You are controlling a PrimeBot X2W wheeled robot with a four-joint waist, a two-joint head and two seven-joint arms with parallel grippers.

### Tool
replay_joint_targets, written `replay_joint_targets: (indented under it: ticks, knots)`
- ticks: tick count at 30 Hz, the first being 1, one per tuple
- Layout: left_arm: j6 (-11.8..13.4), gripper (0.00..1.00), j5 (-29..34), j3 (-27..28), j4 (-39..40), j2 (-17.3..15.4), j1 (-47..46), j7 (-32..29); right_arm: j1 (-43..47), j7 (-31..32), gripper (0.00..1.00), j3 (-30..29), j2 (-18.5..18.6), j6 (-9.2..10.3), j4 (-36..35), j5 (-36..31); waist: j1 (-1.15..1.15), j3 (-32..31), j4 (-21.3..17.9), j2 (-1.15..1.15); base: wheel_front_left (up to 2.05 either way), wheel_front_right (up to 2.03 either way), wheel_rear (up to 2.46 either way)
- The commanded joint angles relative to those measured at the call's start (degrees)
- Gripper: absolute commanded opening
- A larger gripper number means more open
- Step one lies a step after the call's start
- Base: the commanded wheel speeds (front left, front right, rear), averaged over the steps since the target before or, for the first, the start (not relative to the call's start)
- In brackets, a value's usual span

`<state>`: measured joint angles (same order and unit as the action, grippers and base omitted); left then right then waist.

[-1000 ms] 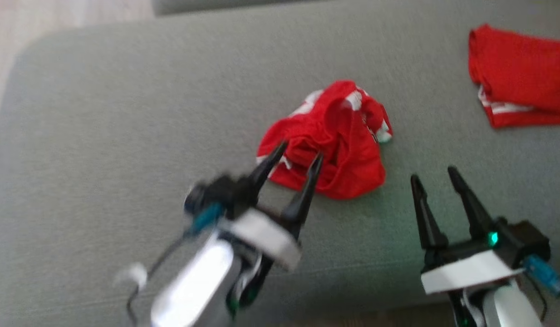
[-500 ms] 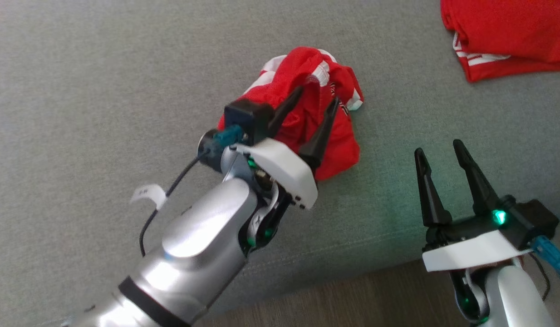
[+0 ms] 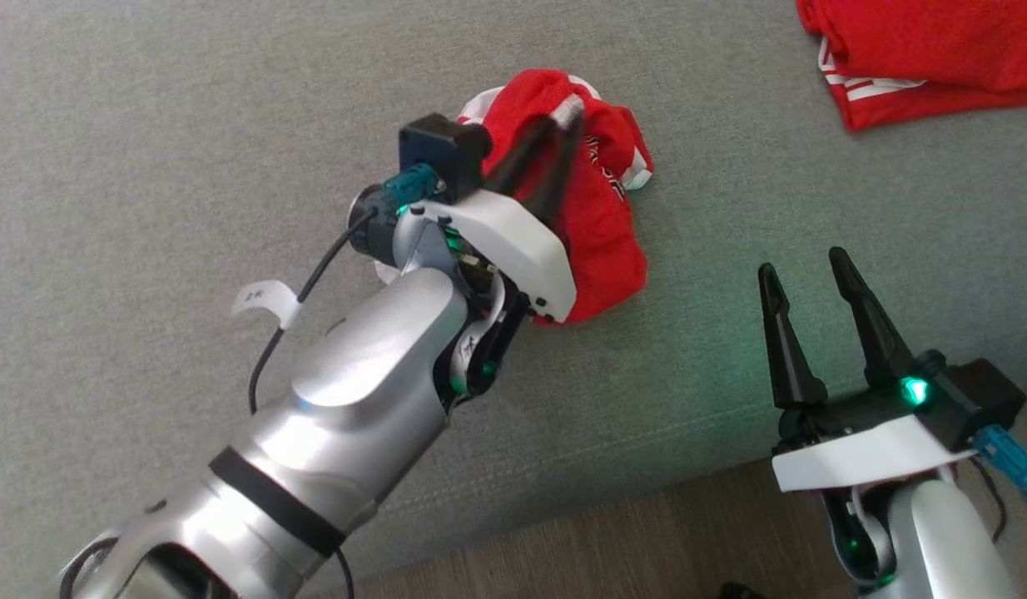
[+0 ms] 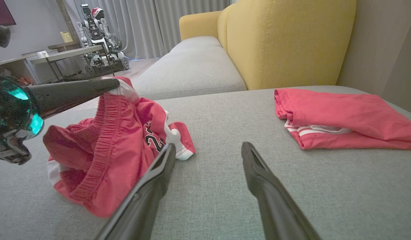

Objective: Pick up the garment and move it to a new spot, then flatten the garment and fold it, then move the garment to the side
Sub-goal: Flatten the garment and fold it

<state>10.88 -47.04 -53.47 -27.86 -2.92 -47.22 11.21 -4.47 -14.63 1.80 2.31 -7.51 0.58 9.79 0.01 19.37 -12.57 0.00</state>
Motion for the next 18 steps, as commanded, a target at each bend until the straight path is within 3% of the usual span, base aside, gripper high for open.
replay_joint_targets:
  ticks: [1,5,9,12,18]
  knots:
    - [0.0,0.0,-0.3,1.0,1.2,0.0,-2.9,0.7,-1.8,-0.4,1.0,1.3,0.6,0.02,-1.6,0.6,-0.01,-0.1,-0.3,0.0,0.0,0.0,0.0]
    - [-0.8,0.0,-1.1,1.4,-1.0,0.0,-4.8,0.4,-2.4,-0.4,1.0,1.7,0.6,0.02,-1.5,1.3,-0.01,-0.6,-1.6,0.0,0.0,0.0,0.0]
    - [-3.3,0.0,-1.3,2.1,-1.6,-0.8,-9.3,-0.9,-2.6,-0.4,1.0,2.3,0.6,0.02,-1.5,2.0,-0.01,-2.0,-3.0,0.0,0.0,0.0,0.0]
    - [-5.7,0.0,-2.0,3.1,-0.2,-1.3,-14.0,-2.6,-2.5,-0.4,1.0,2.5,0.6,0.02,-1.4,2.5,-0.01,-3.4,-3.5,0.0,0.0,0.0,0.0]
    - [-7.7,0.0,-2.2,5.4,6.1,-2.2,-23.5,-5.6,-1.2,-0.4,1.0,1.8,0.6,0.02,-1.5,2.6,-0.01,-6.3,-2.3,0.0,0.0,0.0,0.0]
